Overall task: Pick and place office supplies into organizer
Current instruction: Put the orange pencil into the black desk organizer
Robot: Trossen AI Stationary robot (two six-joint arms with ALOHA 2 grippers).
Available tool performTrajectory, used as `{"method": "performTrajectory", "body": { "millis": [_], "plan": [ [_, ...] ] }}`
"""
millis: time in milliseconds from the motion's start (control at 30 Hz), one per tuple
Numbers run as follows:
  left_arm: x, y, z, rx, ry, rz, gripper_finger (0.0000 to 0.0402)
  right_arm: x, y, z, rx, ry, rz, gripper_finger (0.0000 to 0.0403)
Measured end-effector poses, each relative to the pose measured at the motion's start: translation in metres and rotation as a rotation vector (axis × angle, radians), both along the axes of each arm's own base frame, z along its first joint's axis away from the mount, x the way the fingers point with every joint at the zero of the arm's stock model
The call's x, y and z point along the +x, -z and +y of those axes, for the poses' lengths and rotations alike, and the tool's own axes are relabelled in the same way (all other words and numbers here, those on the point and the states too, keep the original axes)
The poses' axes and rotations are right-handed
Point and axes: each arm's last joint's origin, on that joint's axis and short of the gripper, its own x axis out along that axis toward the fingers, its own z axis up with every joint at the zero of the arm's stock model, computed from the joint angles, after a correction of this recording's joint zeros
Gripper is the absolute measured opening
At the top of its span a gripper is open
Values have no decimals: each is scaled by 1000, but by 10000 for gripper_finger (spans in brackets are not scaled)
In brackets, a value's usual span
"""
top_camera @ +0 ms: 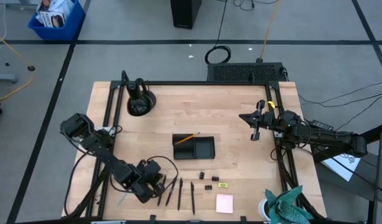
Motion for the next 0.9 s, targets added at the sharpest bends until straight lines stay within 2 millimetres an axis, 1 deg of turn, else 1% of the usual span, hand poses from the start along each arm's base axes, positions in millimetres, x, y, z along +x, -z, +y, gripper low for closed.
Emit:
{"method": "performTrajectory", "body": {
  "millis": [67, 167, 300, 367, 467, 567, 633, 767, 900],
  "plan": [
    [1, -8, 0, 36, 35, -27, 6, 0, 0, 0, 10, -1, -3, 4],
    [3, -26, 0, 76, 59, -105, 7, 0, 0, 0, 21, -3, -5, 4],
    [8, -57, 1, 176, 128, -251, 12, 0, 0, 0, 20, -3, -5, 4],
    [12, -73, 1, 245, 198, -327, 7, 0, 0, 0, 20, -3, -5, 4],
    [17, -94, -1, 384, 366, -427, 4, 0, 0, 0, 20, -4, -5, 4],
    [18, -115, -2, 518, 488, -525, 13, 0, 0, 0, 20, -4, -5, 4],
    [18, -127, 0, 575, 549, -570, 19, 0, 0, 0, 21, -4, -5, 4],
    [22, -141, 16, 666, 581, -585, 15, 0, 0, 0, 21, -4, -4, 4],
    [33, -153, 45, 686, 588, -599, 5, 0, 0, 0, 21, -4, -5, 4]
  ]
}}
